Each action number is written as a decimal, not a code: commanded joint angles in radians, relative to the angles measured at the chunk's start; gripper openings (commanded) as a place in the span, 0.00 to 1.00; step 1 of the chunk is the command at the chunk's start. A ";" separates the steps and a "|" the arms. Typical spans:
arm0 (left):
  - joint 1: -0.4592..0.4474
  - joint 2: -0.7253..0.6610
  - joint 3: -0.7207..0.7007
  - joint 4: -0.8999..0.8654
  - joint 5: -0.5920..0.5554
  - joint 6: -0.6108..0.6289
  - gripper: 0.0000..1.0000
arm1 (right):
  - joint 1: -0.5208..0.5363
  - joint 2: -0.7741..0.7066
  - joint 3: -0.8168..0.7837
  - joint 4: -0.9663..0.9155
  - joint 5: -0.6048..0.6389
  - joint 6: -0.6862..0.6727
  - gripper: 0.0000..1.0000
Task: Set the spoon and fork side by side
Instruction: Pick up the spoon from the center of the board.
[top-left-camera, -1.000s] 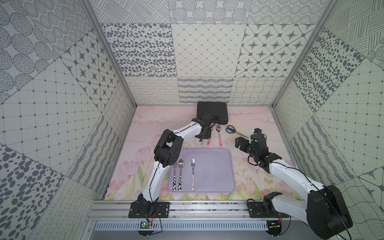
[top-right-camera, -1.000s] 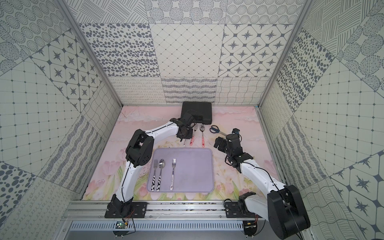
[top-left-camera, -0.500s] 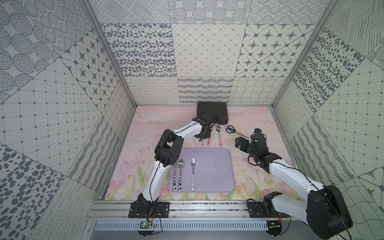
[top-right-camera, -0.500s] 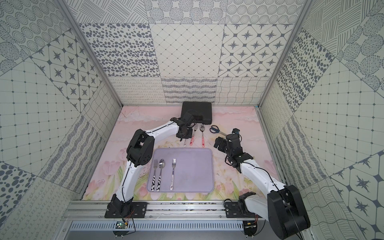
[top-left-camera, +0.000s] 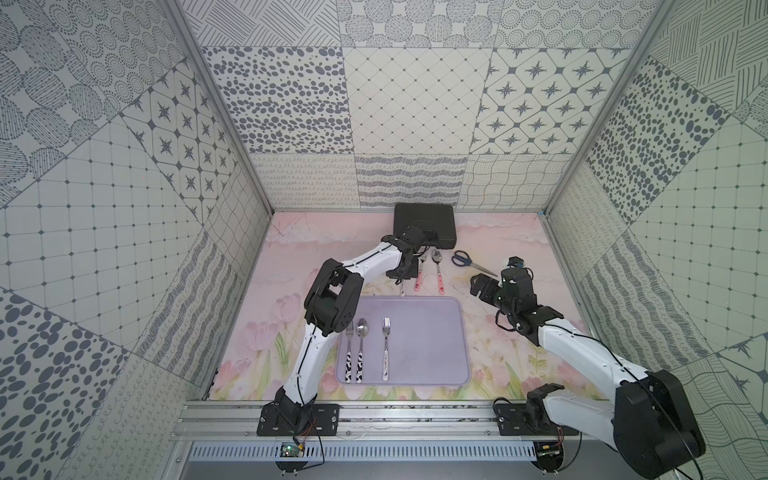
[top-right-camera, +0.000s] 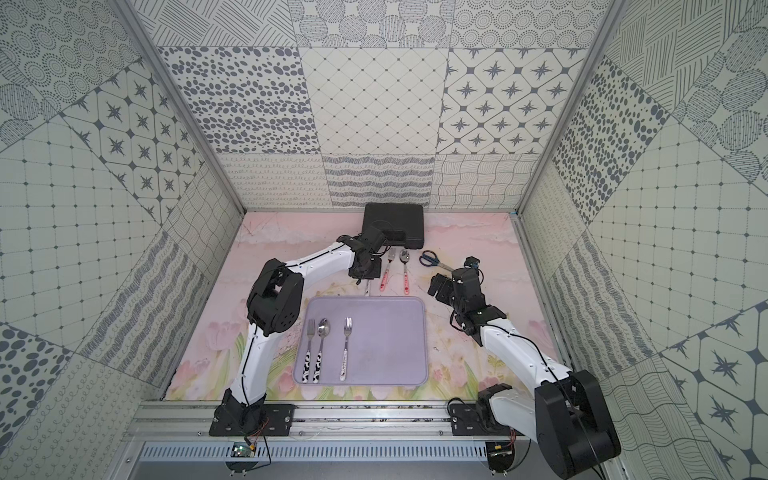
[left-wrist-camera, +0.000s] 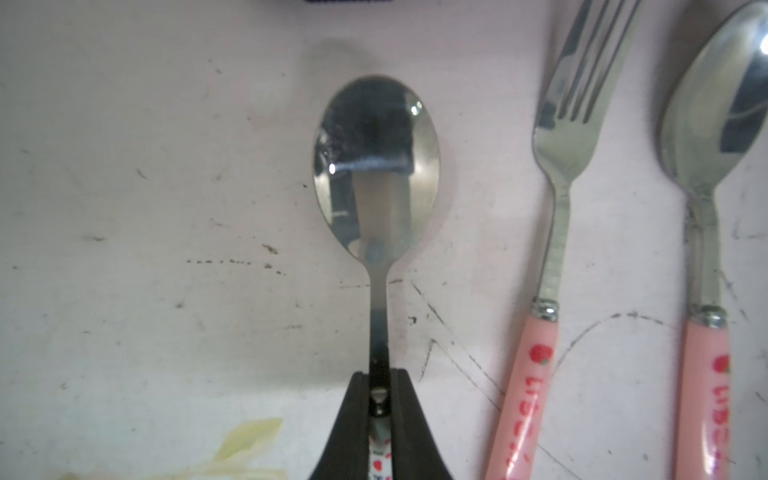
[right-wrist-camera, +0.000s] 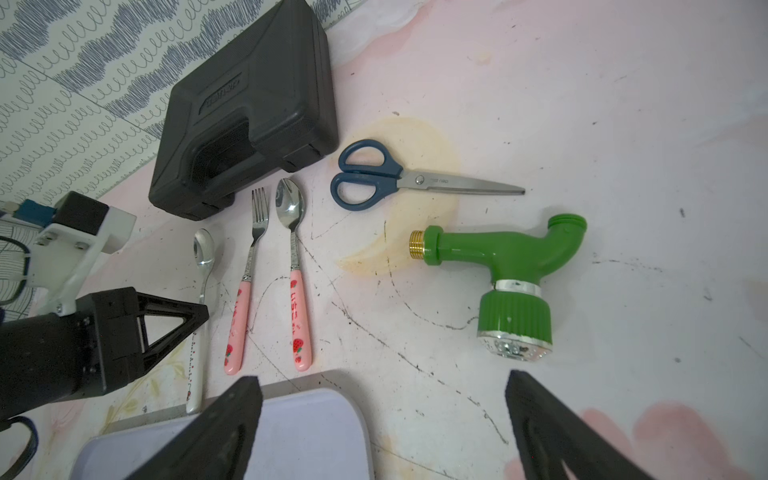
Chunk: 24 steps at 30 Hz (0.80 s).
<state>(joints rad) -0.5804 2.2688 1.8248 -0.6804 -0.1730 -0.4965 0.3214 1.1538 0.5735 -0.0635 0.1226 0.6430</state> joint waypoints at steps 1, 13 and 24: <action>0.004 -0.054 -0.026 -0.053 -0.026 -0.025 0.00 | 0.007 -0.015 -0.004 0.027 0.014 -0.007 0.97; 0.004 -0.163 -0.110 -0.026 -0.059 -0.048 0.00 | 0.007 -0.025 -0.004 0.022 0.013 -0.008 0.97; 0.002 -0.238 -0.155 -0.014 -0.077 -0.052 0.00 | 0.007 -0.025 -0.004 0.022 0.013 -0.007 0.97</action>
<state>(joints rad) -0.5804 2.0624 1.6772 -0.6769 -0.2344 -0.5320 0.3214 1.1484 0.5735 -0.0643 0.1230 0.6430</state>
